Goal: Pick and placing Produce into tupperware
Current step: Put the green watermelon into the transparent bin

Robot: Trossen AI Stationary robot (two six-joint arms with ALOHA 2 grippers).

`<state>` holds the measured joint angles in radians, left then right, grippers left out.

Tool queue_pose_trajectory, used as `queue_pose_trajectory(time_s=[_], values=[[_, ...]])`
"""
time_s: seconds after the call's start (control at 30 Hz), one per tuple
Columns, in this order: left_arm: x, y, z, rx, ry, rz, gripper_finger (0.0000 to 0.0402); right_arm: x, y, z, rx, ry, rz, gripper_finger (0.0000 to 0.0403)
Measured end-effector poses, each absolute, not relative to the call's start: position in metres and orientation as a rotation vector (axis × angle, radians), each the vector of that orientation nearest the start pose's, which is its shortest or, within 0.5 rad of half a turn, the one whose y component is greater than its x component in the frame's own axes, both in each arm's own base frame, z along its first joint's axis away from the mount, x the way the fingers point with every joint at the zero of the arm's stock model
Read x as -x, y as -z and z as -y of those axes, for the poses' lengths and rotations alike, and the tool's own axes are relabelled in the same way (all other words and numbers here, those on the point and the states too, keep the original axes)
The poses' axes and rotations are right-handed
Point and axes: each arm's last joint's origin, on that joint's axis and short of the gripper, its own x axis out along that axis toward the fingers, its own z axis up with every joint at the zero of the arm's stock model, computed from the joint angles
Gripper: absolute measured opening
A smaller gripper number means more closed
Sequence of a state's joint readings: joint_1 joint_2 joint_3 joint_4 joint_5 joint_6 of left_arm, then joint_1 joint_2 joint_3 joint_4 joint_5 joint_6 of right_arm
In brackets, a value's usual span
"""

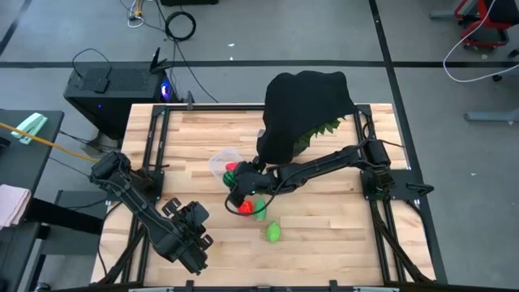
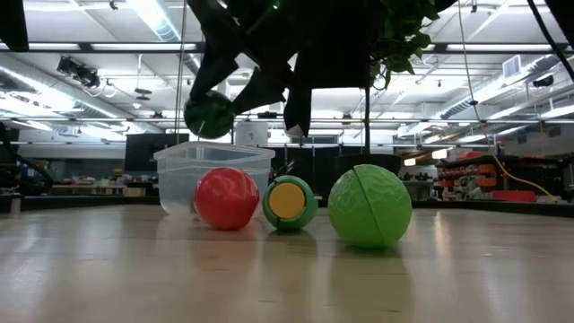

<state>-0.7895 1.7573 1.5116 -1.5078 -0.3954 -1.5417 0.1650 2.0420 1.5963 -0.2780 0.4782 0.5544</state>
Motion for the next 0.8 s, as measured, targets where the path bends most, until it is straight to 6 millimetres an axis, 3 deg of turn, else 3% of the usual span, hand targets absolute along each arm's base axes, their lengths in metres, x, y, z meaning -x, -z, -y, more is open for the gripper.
queue_pose_trajectory(time_s=[0.8], values=[[-0.222,-0.269,0.208,0.283,-0.775,-1.190,0.0162,-0.452,-0.217,-0.050,-0.373,0.459,-0.662,0.0285]])
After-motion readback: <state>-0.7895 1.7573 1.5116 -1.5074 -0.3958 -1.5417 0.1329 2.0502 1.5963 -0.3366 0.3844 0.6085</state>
